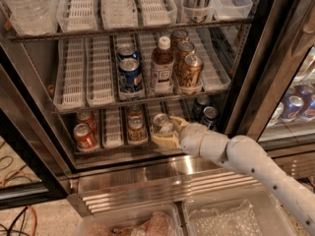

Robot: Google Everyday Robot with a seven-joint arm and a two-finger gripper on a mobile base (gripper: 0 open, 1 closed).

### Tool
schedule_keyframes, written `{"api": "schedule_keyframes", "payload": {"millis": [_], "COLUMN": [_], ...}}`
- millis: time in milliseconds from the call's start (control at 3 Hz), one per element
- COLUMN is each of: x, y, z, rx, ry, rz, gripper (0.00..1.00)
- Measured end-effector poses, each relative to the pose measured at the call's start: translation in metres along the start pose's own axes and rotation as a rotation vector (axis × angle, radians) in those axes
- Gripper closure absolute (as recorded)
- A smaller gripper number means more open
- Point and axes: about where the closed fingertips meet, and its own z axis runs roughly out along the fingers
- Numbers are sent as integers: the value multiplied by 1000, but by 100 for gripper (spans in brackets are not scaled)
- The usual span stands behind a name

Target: Pick 7up can from bottom shelf of fridge

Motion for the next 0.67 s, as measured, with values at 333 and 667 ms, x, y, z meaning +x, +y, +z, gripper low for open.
{"api": "schedule_keyframes", "payload": {"millis": [333, 667], "x": [13, 16], "y": [43, 73], "z": [-40, -61], "rx": [-50, -97], "ry": [57, 87], "rz": [55, 78], "gripper": [100, 100]}}
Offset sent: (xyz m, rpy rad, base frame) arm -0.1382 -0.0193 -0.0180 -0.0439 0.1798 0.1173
